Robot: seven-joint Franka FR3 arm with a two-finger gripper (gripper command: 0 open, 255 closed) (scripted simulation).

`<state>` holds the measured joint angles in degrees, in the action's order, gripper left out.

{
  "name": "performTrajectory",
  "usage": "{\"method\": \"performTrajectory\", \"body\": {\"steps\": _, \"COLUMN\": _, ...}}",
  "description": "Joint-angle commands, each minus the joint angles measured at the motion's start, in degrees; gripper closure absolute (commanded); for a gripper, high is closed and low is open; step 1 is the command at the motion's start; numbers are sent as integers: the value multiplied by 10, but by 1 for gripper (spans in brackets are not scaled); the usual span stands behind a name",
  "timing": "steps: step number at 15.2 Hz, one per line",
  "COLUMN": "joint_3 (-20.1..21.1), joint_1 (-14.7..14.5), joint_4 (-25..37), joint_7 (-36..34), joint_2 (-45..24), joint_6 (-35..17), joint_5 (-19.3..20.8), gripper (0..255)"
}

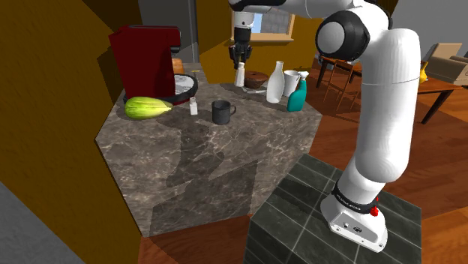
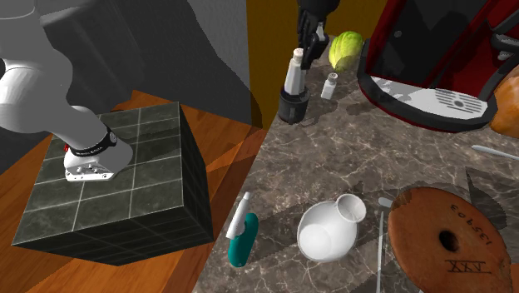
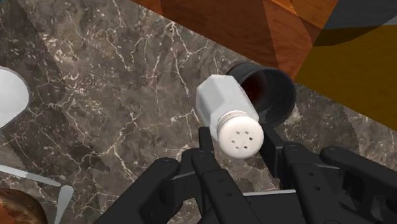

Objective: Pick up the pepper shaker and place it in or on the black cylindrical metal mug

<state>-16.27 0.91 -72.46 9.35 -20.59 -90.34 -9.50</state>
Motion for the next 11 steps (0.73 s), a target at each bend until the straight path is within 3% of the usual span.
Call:
{"method": "performTrajectory", "body": {"steps": 1, "joint_3": 8, "joint_1": -11, "joint_4": 39, "joint_7": -24, "joint_2": -20, "joint_6": 17, "joint_5": -3, "gripper": 255}}
{"method": "performTrajectory", "body": {"steps": 5, "joint_3": 22, "joint_1": -28, "joint_4": 149, "joint_7": -70, "joint_2": -81, "joint_6": 62, "joint_5": -13, "gripper": 255}}
{"method": "performTrajectory", "body": {"steps": 11, "joint_3": 22, "joint_1": -38, "joint_4": 67, "joint_7": -66, "joint_2": -59, "joint_6": 2, "joint_5": -8, "gripper": 255}}
